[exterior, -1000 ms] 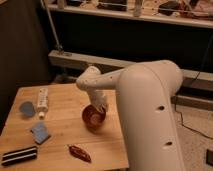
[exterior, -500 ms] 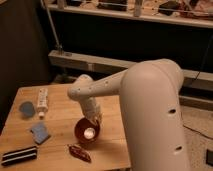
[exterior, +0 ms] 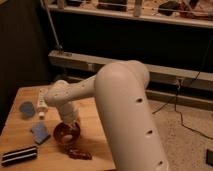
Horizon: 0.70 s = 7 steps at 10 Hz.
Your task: Drag the ceramic bowl in a circle
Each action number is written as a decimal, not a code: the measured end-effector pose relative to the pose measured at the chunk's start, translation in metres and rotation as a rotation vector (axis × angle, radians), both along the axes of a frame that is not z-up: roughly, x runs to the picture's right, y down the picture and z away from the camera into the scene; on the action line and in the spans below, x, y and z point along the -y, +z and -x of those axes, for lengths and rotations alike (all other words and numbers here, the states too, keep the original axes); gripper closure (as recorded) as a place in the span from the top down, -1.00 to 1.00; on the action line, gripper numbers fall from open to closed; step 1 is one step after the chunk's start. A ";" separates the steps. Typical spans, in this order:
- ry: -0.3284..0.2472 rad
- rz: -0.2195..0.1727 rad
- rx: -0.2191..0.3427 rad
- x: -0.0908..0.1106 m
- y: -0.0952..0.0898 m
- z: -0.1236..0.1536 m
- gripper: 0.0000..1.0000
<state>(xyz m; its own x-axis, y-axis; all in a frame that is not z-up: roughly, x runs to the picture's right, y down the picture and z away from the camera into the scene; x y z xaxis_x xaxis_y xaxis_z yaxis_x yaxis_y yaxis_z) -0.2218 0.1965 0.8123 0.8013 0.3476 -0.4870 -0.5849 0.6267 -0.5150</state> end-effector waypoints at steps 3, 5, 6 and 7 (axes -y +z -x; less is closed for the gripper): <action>-0.048 -0.076 0.100 0.040 0.020 0.060 -1.00; -0.034 -0.152 0.077 0.086 0.044 0.061 -1.00; -0.017 -0.188 0.048 0.108 0.057 0.055 -1.00; 0.004 -0.230 -0.003 0.131 0.077 0.040 -1.00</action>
